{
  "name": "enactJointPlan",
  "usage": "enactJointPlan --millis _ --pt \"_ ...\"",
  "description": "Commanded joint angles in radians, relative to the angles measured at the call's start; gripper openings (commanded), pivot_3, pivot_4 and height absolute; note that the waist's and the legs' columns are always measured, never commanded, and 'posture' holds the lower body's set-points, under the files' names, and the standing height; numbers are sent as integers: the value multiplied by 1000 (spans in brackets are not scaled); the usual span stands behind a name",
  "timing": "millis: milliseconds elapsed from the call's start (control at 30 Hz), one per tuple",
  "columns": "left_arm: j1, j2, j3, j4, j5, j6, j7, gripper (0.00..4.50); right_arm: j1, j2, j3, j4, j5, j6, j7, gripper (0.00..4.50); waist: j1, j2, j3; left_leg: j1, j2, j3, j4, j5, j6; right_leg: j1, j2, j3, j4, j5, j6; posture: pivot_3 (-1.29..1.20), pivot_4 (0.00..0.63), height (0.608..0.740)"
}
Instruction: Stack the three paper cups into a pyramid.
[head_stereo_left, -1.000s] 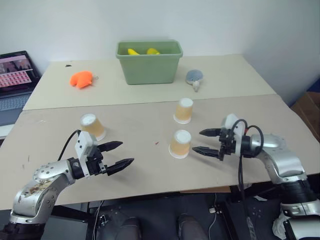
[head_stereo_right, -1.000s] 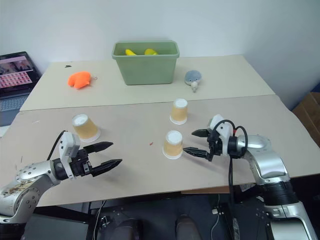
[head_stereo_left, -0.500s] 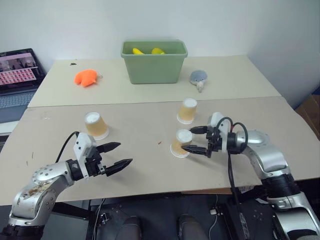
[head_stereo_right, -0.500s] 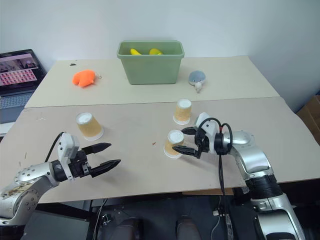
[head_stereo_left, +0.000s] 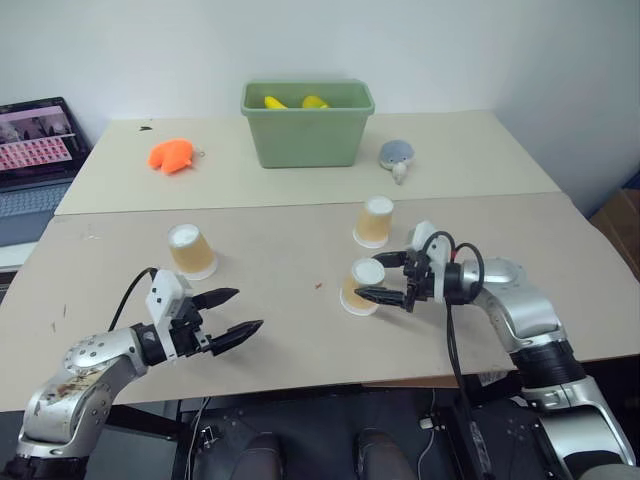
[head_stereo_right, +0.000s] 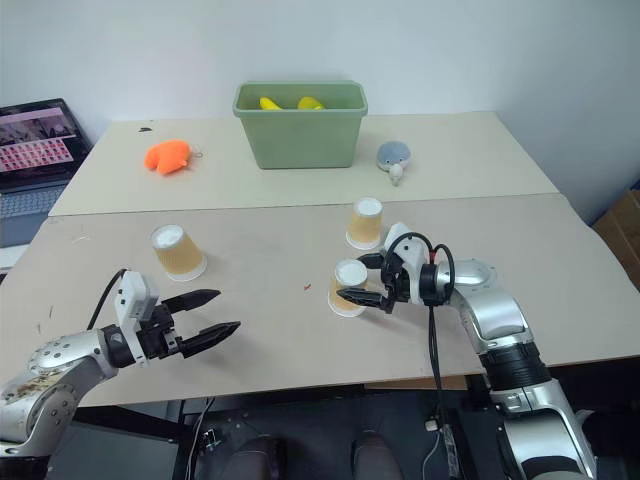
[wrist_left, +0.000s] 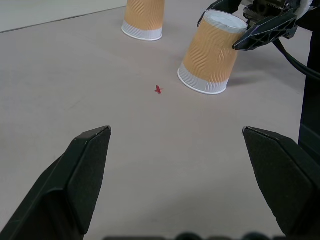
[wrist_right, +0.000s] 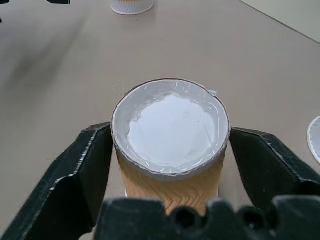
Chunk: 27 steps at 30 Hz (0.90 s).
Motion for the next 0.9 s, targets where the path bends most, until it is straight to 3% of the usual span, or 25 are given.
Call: enactJointPlan --millis 33,67,233,400,600,900 --pt "-1 2 26 -35 0 -20 -1 4500 -35 10 -10 -11 1 -24 2 2721 -1 0 0 0 0 0 0 0 0 0 0 0 0 0 0 0 150 732" --pt "-1 2 26 -35 1 -19 -1 4500 -40 14 -6 -13 -1 -25 6 2528 -2 0 0 0 0 0 0 0 0 0 0 0 0 0 0 0 150 732" --pt "7 2 25 -39 6 -18 -3 4500 -128 51 24 -12 -11 -29 26 2528 -7 1 1 0 0 0 0 0 0 0 0 0 0 0 0 0 150 732" --pt "5 -2 12 -31 18 -21 -7 4500 -313 211 124 73 -31 -18 51 2528 -19 1 1 2 1 0 0 0 0 -1 1 1 3 0 0 0 150 732" --pt "-8 -8 -3 -30 26 -19 -8 4500 -444 374 201 354 -114 -118 61 2528 -9 1 1 1 0 -1 -1 0 0 -1 -1 -1 3 0 0 0 150 732" --pt "17 -20 7 -71 24 -14 13 4500 -573 452 167 719 -184 -291 57 2528 -8 2 2 0 0 -1 -1 0 0 -3 0 -1 4 0 -1 0 150 732"
